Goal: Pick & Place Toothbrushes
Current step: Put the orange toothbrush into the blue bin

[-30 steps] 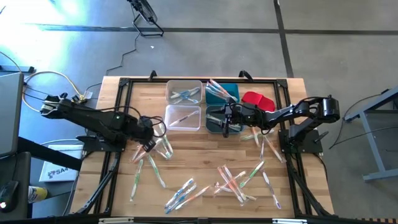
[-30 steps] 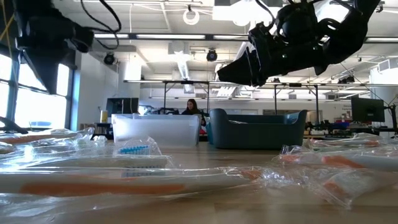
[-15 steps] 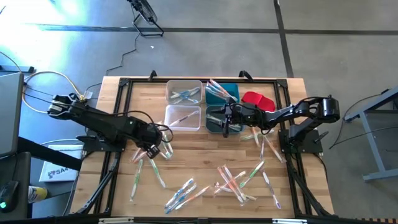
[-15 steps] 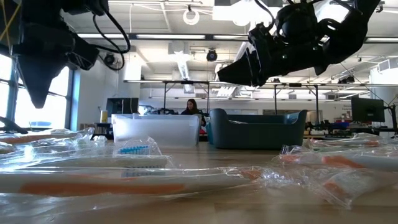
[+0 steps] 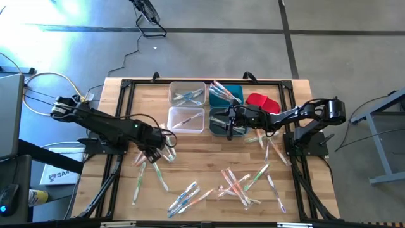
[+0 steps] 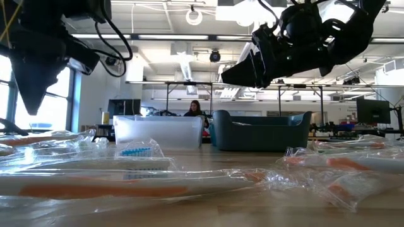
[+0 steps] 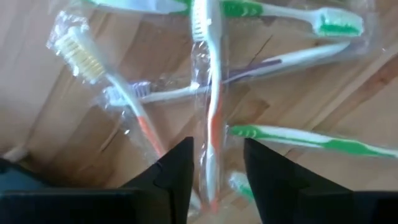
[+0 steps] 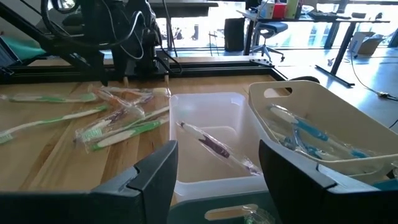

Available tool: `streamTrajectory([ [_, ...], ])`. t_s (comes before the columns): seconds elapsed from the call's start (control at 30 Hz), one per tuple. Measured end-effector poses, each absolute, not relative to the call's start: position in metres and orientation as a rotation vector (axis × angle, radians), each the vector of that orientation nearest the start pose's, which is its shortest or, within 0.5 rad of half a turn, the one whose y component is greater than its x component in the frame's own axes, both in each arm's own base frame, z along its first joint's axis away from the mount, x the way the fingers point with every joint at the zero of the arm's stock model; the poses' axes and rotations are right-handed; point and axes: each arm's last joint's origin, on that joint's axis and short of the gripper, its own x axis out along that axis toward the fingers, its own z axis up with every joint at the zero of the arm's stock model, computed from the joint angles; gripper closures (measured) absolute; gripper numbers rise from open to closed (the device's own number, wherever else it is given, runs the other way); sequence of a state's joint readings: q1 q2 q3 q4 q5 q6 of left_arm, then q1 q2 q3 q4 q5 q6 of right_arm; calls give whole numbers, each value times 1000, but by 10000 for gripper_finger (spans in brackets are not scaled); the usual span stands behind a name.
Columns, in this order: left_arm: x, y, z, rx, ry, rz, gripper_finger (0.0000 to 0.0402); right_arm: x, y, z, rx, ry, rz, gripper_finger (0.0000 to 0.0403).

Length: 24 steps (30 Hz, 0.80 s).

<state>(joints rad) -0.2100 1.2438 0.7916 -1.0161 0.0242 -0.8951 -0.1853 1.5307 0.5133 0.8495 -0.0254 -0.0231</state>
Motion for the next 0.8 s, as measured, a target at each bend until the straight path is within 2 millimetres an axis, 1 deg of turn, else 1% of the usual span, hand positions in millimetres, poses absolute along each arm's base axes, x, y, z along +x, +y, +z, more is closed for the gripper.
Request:
streamTrajectory([
  [0.13, 188, -40, 203, -567, 1434, 477, 255, 280, -52, 174, -5, 170, -158, 185],
  [0.3, 189, -41, 198, -560, 1426, 461, 264, 280, -52, 174, -5, 170, -158, 185],
  [0.5, 186, -40, 180, -566, 1426, 443, 270, 280, -52, 174, -5, 171, -158, 185],
  [0.57, 181, -40, 173, -570, 1451, 453, 270, 280, -52, 174, -5, 171, -158, 185],
  [0.8, 175, -40, 151, -644, 1445, 408, 271, 280, -52, 174, -5, 171, -158, 185],
])
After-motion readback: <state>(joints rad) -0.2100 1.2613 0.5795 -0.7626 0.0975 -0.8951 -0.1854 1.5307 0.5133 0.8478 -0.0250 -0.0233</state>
